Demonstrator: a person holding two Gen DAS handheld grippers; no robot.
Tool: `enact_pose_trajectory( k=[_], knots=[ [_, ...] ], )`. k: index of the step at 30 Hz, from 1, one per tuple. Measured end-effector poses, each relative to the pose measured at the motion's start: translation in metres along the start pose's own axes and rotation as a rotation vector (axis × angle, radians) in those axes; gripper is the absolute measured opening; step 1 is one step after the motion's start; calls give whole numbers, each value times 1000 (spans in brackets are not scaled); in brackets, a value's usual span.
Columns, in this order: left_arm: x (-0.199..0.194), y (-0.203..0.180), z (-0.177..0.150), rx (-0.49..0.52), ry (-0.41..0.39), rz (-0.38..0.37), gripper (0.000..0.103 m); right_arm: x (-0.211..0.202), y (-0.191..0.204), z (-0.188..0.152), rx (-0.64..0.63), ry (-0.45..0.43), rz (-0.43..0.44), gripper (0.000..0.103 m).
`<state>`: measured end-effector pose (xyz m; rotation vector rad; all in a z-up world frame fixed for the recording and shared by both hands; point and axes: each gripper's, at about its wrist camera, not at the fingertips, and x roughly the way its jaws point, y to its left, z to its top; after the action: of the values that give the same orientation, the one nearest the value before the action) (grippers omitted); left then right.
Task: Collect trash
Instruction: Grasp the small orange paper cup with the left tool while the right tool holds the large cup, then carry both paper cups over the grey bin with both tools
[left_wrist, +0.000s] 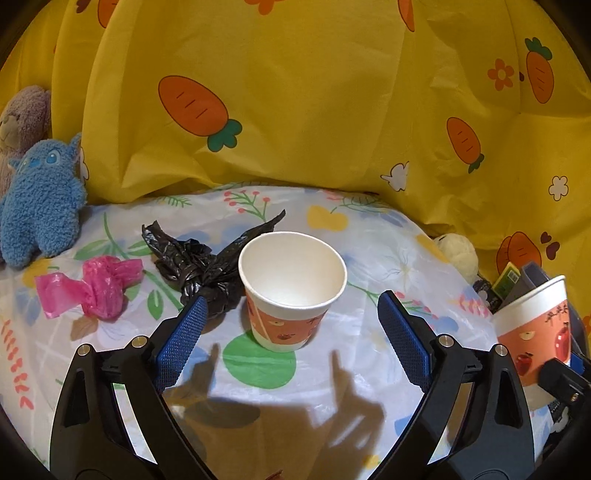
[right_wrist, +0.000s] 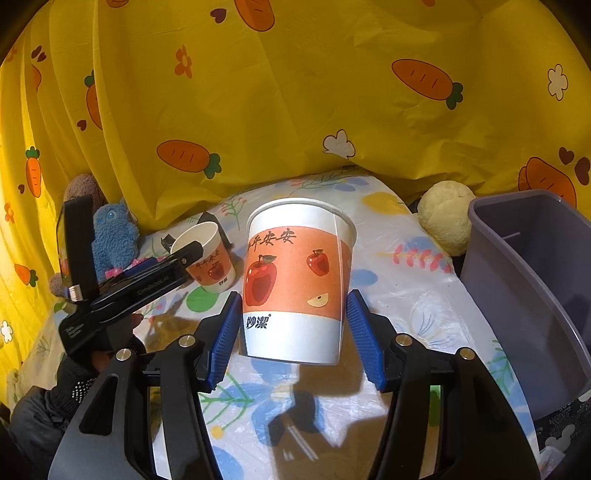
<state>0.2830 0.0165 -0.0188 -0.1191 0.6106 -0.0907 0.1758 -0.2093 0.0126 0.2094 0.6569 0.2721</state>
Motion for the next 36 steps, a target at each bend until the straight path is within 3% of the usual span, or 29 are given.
enact_pose_trajectory(
  k=[4,11,17,36],
  knots=[
    [18,-2,4,6,28,4,87,-5,-5,2,9,-10,-2,57],
    [37,-3,7,0,67,13,66,-2,-6,0,11,-1,-3,57],
    [34,-7,6,26,54,8,62,-1,-7,0,9,5,-6,57],
    [-74,-40,2,83,-101,-132,60,-26,0,-6,-1,-31,25,57]
  ],
)
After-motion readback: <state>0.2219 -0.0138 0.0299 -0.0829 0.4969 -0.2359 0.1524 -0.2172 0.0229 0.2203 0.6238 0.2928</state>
